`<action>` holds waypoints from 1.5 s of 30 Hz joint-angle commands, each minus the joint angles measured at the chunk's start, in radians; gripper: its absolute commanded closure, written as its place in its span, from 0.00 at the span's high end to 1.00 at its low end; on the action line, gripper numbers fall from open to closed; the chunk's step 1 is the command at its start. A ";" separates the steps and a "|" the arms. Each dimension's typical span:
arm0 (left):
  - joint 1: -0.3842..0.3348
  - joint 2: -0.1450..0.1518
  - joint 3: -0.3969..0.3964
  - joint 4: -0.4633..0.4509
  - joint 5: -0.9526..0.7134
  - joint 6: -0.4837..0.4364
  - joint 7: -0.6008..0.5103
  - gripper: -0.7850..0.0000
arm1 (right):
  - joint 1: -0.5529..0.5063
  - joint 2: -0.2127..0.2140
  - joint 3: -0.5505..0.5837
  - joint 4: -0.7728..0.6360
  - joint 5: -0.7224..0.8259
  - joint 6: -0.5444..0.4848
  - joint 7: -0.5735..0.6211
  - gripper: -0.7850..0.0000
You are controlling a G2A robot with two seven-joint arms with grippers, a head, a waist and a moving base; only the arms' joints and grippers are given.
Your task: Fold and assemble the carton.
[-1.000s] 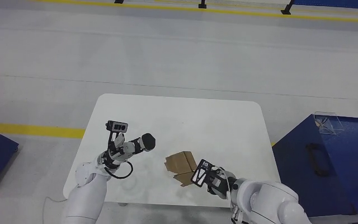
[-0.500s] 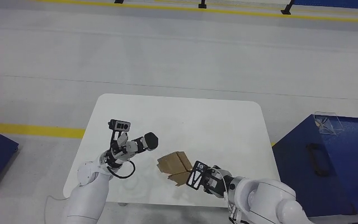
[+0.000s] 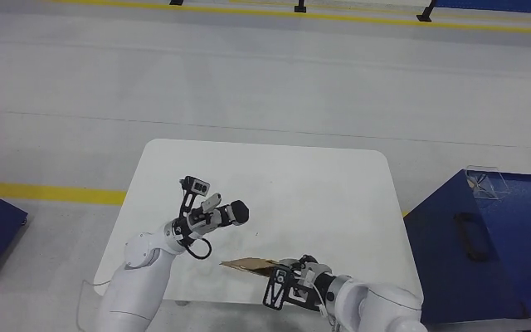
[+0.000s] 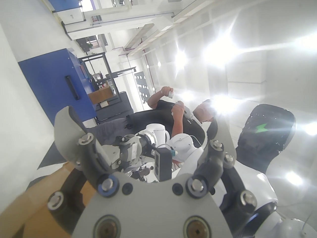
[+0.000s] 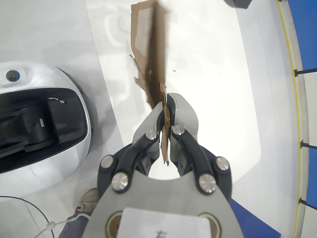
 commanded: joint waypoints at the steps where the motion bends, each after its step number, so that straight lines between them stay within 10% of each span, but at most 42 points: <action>1: 0.005 0.003 0.008 -0.002 0.021 0.009 -0.013 1.00 | -0.002 0.000 0.006 0.000 -0.007 0.007 -0.009 0.00; 9: 0.050 0.014 -0.001 -0.053 0.003 0.008 -0.017 1.00 | -0.010 -0.005 0.051 0.000 0.059 0.126 -0.039 0.00; 28: 0.145 0.029 0.016 -0.142 -0.047 -0.051 -0.059 1.00 | 0.017 -0.008 0.265 0.130 0.795 0.215 -0.083 0.00; 45: 0.173 0.047 -0.062 -0.217 0.037 -0.126 -0.009 1.00 | 0.031 -0.006 0.273 0.187 0.876 0.243 -0.096 0.00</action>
